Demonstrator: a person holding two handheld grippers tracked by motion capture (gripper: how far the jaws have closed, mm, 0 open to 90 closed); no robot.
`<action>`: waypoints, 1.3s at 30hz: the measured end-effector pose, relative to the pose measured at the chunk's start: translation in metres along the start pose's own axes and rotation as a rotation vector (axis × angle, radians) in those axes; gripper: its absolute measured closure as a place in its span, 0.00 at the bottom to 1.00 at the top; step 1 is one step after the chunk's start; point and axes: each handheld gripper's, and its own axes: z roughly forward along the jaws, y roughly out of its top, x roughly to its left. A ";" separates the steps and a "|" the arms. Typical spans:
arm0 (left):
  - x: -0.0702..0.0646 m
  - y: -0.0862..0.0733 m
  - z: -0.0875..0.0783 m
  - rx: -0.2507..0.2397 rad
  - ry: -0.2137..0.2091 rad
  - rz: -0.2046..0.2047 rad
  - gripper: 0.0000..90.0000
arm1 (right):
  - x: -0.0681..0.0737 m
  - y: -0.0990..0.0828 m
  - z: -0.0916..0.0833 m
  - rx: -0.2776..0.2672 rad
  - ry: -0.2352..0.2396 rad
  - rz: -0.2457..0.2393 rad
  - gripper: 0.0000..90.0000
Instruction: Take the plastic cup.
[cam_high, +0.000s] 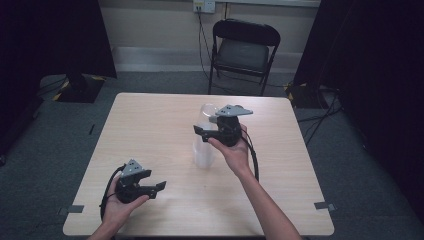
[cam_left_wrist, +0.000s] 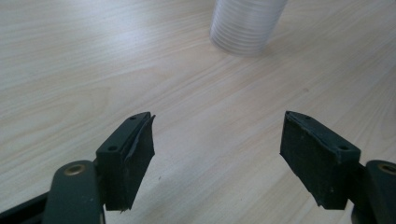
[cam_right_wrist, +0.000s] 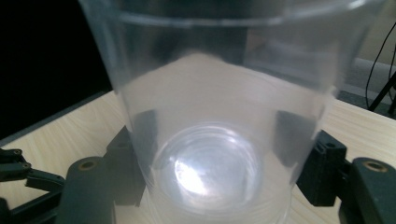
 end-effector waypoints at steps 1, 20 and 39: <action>0.000 0.000 0.000 -0.001 0.001 -0.003 0.29 | 0.000 0.001 -0.001 -0.002 0.012 0.013 0.34; -0.002 0.001 0.003 0.033 -0.022 0.016 0.32 | 0.003 0.019 -0.020 -0.048 0.010 0.007 0.34; 0.002 0.000 -0.001 -0.018 -0.020 -0.030 0.31 | 0.006 0.022 -0.048 -0.078 0.010 -0.015 0.34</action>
